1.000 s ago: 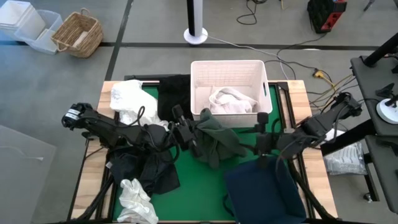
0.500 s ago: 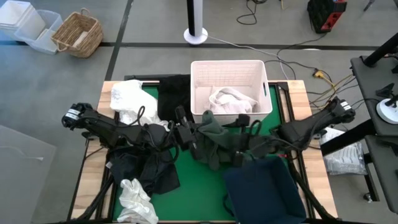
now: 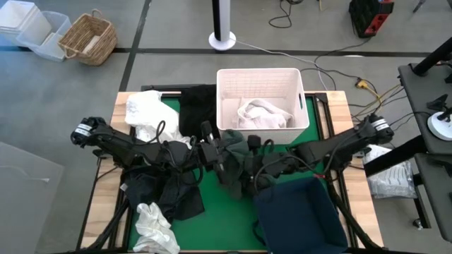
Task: Sort clothes
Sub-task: Put the green long sleeve shirt into the blue laundry bin
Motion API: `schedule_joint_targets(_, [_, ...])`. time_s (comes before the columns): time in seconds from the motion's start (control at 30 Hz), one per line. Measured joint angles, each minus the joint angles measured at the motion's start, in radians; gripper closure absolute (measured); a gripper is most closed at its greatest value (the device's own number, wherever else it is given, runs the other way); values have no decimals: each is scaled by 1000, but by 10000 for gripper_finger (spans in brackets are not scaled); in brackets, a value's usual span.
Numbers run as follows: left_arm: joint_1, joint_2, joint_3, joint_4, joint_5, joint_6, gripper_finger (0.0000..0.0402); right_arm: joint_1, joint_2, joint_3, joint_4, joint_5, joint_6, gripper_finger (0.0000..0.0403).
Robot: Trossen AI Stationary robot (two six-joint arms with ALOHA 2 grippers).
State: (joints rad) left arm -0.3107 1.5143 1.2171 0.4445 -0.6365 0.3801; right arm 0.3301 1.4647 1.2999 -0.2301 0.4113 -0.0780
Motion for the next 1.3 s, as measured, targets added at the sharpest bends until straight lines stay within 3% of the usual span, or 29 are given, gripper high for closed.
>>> schedule_joint_targets(0.1, [0, 0, 0, 1, 0, 0, 399, -2, 19, 0, 51, 0, -27, 34])
schedule_joint_targets(0.2, [0, 0, 0, 9, 0, 0, 389, -2, 25, 0, 56, 0, -47, 90])
schedule_joint_targets(0.37, [0, -5, 0, 15, -31, -33, 358, -3, 25, 0, 54, -1, -72, 242])
schedule_joint_targets(0.5, [-4, -17, 1, -32, -30, -71, 304, -2, 21, 0, 53, -4, -99, 364])
schedule_joint_targets(0.53, [-4, -21, 1, -54, -31, -85, 286, -2, 21, 0, 51, -4, -105, 377])
schedule_joint_targets(0.73, [-7, -67, 2, -194, -61, -111, 180, -1, 14, 0, 49, -3, -98, 384])
schedule_joint_targets(0.9, [-10, -128, 2, -327, -60, -162, 124, -2, -26, 0, 47, 7, -97, 385])
schedule_joint_targets(1.07, [-10, -176, 2, -435, -59, -194, 95, -2, -87, 0, 45, 8, -101, 385])
schedule_joint_targets(1.3, [-10, -218, 2, -516, -59, -207, 87, -2, -210, 0, 57, 19, -119, 386])
